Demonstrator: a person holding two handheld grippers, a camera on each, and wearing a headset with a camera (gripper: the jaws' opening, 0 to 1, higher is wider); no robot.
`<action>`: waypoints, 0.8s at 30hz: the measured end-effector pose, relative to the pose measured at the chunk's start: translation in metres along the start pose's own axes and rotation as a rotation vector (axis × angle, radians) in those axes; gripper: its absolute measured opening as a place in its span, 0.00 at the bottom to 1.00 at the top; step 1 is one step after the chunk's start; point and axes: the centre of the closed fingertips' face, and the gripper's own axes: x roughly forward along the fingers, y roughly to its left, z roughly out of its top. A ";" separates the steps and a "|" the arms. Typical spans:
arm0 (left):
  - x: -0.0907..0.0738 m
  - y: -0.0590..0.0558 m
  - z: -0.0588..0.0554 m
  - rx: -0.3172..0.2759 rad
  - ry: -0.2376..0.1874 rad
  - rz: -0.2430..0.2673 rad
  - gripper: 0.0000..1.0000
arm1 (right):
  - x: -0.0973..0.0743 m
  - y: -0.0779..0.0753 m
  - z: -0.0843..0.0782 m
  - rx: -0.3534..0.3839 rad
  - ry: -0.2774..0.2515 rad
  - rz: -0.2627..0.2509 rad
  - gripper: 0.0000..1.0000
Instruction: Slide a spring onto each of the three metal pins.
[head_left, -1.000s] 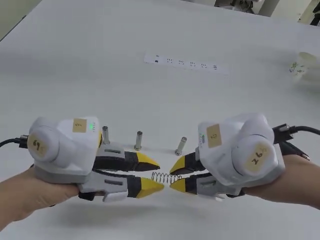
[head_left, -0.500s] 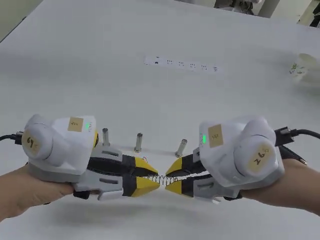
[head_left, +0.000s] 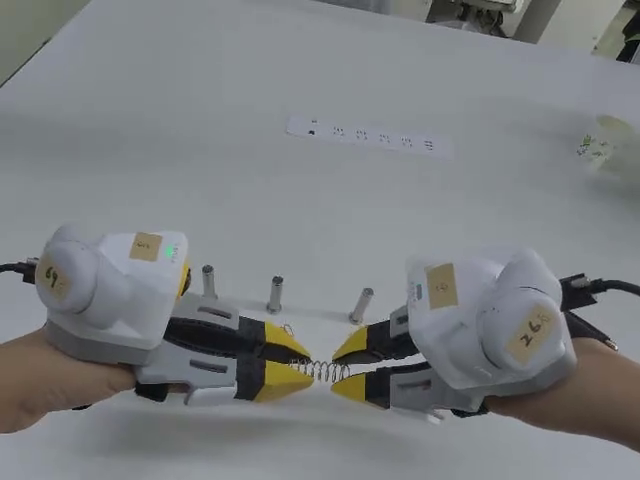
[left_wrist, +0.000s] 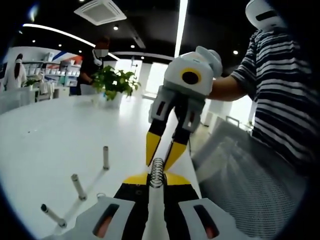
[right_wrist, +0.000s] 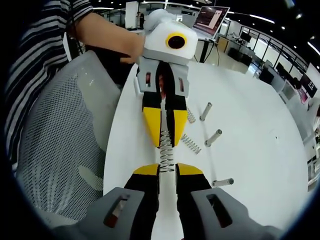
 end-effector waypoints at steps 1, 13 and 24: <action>0.000 0.000 0.000 0.001 0.001 -0.001 0.02 | 0.000 0.001 0.000 0.012 -0.009 0.001 0.10; -0.001 -0.002 -0.001 0.007 0.010 -0.001 0.02 | -0.002 0.003 0.004 0.025 -0.078 -0.012 0.08; -0.003 0.000 -0.006 0.019 0.025 0.007 0.02 | -0.015 0.002 0.024 -0.019 -0.151 -0.009 0.07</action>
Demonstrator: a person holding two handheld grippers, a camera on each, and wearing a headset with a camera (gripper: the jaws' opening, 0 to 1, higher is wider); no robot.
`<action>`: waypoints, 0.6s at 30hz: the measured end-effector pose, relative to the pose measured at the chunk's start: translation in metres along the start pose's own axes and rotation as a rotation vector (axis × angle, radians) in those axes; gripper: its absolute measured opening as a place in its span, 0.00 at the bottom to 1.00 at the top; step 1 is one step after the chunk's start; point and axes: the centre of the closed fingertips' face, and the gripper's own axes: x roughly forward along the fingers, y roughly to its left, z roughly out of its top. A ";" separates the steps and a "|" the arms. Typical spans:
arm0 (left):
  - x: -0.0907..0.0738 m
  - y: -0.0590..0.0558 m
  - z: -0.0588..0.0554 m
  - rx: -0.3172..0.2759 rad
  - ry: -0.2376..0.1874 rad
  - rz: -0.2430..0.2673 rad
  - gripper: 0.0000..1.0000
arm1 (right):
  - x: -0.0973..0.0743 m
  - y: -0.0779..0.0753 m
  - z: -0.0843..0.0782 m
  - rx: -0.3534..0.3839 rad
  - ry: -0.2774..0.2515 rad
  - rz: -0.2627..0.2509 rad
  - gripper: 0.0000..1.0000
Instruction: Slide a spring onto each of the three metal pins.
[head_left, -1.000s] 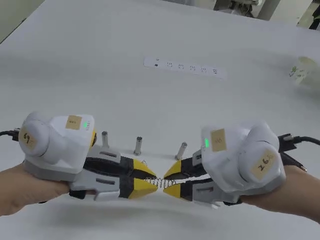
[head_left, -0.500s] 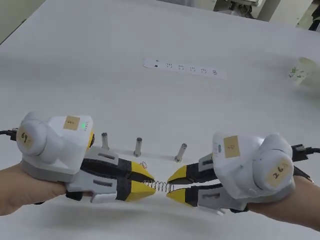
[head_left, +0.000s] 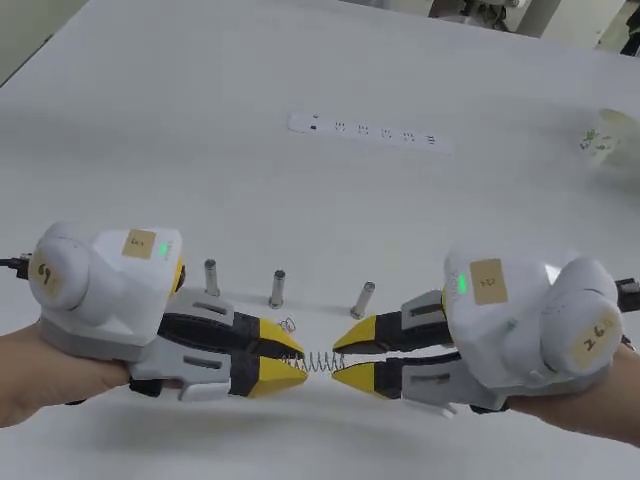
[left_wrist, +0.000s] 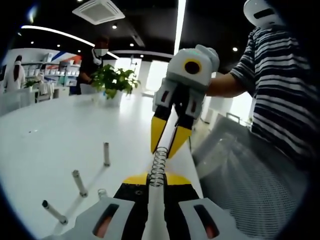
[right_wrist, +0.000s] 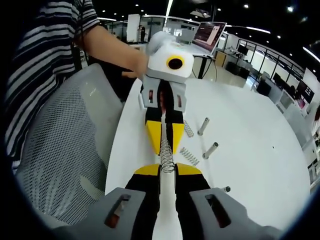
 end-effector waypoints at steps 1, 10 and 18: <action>0.001 -0.001 -0.002 0.003 0.007 -0.003 0.02 | 0.000 -0.001 0.003 0.007 -0.011 0.004 0.07; 0.003 0.000 -0.001 0.022 0.004 0.005 0.02 | -0.004 -0.001 0.023 0.088 -0.117 0.013 0.07; 0.004 0.000 -0.003 0.036 0.015 0.014 0.02 | 0.002 0.003 0.025 0.024 -0.085 0.013 0.07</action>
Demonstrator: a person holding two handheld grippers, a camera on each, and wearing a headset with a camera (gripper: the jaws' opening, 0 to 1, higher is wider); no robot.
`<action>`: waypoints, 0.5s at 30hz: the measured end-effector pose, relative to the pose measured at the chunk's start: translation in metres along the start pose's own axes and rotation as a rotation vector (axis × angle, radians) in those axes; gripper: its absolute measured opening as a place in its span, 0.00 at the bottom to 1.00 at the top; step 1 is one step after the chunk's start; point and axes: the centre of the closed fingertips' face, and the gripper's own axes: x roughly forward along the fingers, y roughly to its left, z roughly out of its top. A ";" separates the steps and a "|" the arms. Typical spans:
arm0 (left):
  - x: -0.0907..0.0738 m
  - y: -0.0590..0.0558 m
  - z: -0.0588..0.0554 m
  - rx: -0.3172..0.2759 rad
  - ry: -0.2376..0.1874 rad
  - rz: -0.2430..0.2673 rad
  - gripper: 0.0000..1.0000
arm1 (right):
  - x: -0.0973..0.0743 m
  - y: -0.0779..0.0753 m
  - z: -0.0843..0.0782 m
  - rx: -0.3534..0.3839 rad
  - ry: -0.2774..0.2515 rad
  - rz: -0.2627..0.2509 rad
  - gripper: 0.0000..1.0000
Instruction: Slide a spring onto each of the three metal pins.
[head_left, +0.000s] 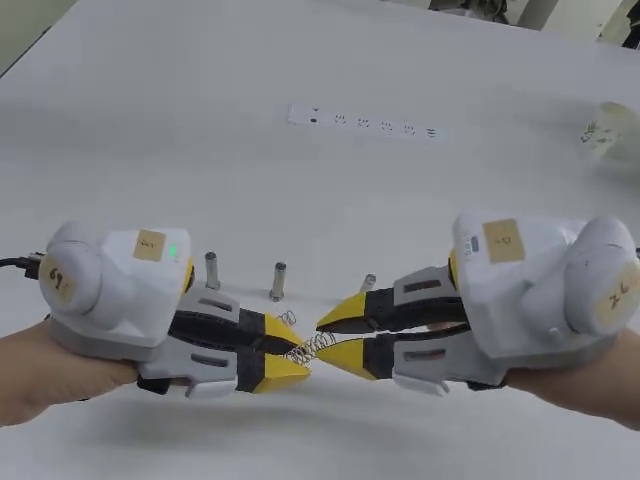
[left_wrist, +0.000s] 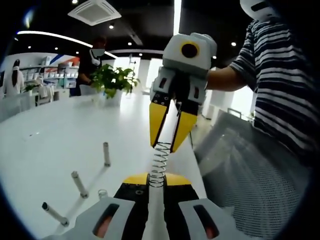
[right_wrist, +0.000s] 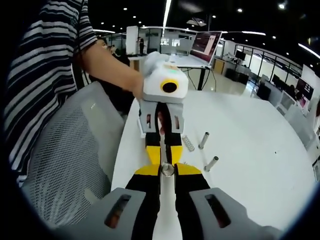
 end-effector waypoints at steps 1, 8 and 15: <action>0.000 0.000 0.000 0.000 0.000 0.000 0.02 | 0.001 0.001 0.000 -0.010 0.002 0.001 0.07; 0.002 0.000 0.000 0.006 0.000 -0.001 0.02 | 0.003 -0.003 0.009 -0.049 -0.010 -0.003 0.06; 0.003 -0.001 0.007 0.005 -0.040 0.005 0.02 | 0.003 -0.009 0.016 -0.064 -0.020 -0.007 0.00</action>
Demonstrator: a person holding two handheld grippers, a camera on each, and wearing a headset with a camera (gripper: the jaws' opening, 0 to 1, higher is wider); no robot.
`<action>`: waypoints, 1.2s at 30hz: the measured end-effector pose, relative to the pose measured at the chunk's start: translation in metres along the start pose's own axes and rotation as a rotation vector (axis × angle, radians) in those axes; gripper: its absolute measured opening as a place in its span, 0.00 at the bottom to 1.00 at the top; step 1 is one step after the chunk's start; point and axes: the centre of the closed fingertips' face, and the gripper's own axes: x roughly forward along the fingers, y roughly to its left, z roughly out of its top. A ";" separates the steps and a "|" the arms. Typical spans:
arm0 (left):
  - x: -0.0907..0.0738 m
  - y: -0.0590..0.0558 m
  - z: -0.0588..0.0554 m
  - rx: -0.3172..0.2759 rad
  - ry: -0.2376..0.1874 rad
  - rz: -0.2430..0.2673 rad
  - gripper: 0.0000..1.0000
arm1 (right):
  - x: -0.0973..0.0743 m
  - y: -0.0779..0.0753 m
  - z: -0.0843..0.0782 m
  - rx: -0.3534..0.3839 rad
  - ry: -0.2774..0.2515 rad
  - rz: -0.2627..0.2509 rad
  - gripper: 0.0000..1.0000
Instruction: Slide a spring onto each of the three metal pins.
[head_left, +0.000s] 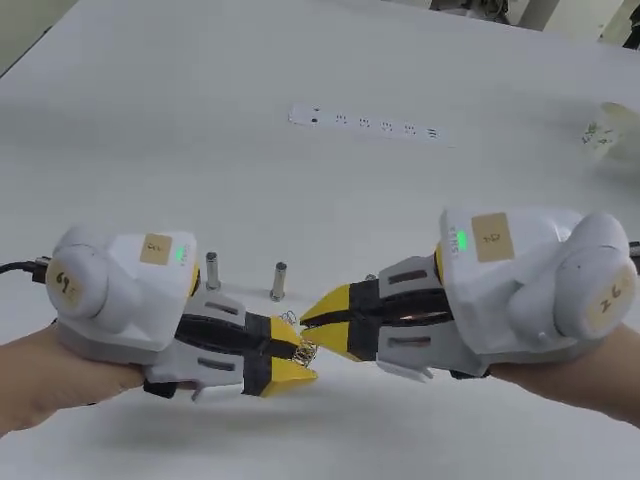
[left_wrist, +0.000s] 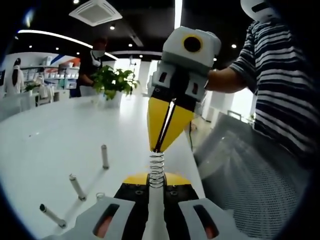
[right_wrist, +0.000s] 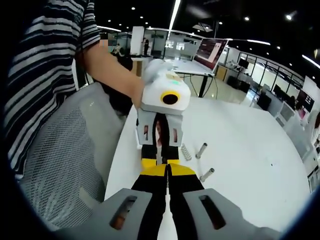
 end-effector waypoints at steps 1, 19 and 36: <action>-0.001 0.001 0.000 -0.018 0.000 0.003 0.01 | 0.001 0.001 -0.002 -0.023 0.016 0.001 0.00; -0.009 0.005 -0.002 -0.046 -0.017 0.021 0.01 | -0.013 -0.015 -0.007 0.187 -0.069 -0.064 0.11; -0.010 0.003 0.008 -0.049 -0.055 0.012 0.01 | -0.006 -0.009 -0.008 0.335 -0.155 -0.034 0.09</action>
